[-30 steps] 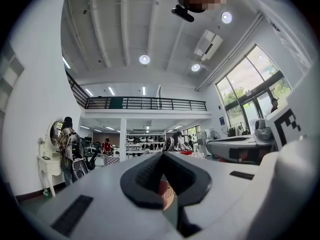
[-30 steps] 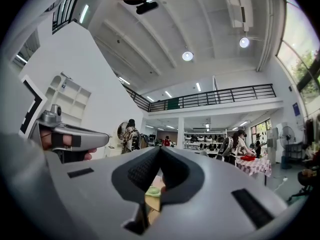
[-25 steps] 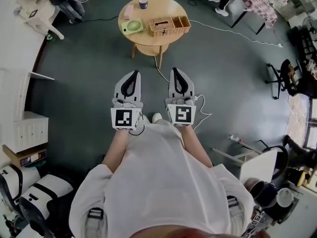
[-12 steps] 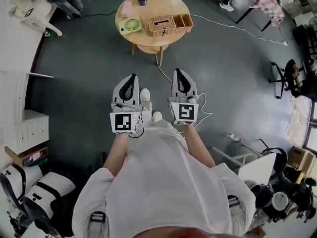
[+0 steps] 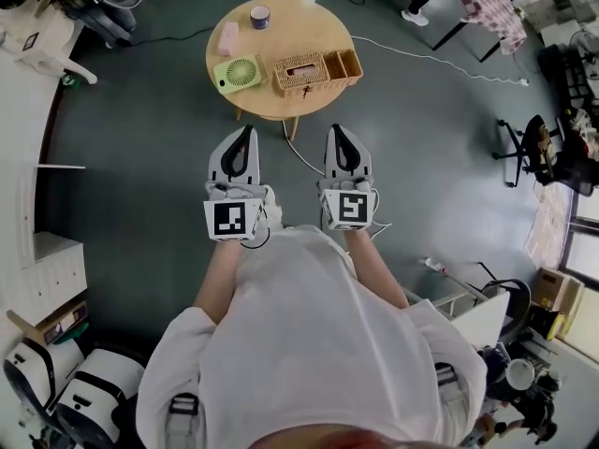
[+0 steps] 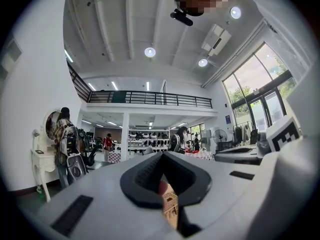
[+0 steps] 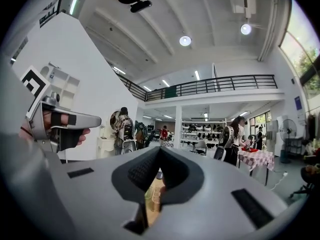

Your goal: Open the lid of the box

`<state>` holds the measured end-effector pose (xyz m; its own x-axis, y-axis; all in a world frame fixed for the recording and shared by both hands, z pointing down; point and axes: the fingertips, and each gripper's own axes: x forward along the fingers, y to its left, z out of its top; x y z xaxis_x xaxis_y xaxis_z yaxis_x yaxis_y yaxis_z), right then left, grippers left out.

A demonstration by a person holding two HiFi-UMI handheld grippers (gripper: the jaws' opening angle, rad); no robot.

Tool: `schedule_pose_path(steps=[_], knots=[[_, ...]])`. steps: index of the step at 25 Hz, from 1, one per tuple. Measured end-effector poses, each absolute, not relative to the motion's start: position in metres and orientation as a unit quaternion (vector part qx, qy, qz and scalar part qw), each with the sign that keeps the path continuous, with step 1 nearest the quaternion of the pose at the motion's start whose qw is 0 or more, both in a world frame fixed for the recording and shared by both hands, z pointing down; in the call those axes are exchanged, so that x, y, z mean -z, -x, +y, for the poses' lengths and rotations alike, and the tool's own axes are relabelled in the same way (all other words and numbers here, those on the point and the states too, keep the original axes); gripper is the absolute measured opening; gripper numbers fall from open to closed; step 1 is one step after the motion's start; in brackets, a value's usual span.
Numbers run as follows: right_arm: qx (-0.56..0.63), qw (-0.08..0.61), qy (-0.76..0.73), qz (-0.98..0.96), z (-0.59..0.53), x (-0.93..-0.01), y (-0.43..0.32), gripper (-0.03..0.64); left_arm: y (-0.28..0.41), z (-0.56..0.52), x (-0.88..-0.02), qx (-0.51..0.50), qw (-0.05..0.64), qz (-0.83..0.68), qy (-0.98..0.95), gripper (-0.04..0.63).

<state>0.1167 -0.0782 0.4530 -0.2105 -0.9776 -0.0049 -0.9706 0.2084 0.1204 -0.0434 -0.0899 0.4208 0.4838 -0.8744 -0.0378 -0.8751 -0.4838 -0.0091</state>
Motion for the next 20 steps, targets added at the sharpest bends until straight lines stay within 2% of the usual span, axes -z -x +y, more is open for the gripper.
schedule_pose_path(steps=[8, 15, 18, 20], knots=[[0.038, 0.046, -0.654, -0.754, -0.139, -0.482, -0.127, -0.017, 0.035, -0.162, -0.433, -0.020, 0.004, 0.479, 0.877, -0.003], [0.014, 0.056, -0.646, -0.761, -0.185, -0.560, -0.140, -0.007, 0.027, -0.195, -0.465, -0.024, 0.009, 0.478, 0.878, -0.003], [-0.002, 0.061, -0.629, -0.775, -0.203, -0.620, -0.142, 0.102, 0.024, -0.207, -0.499, -0.032, 0.007, 0.484, 0.874, -0.003], [-0.008, 0.073, -0.620, -0.781, -0.217, -0.668, -0.140, 0.149, 0.021, -0.216, -0.526, -0.035, 0.006, 0.487, 0.873, -0.003]])
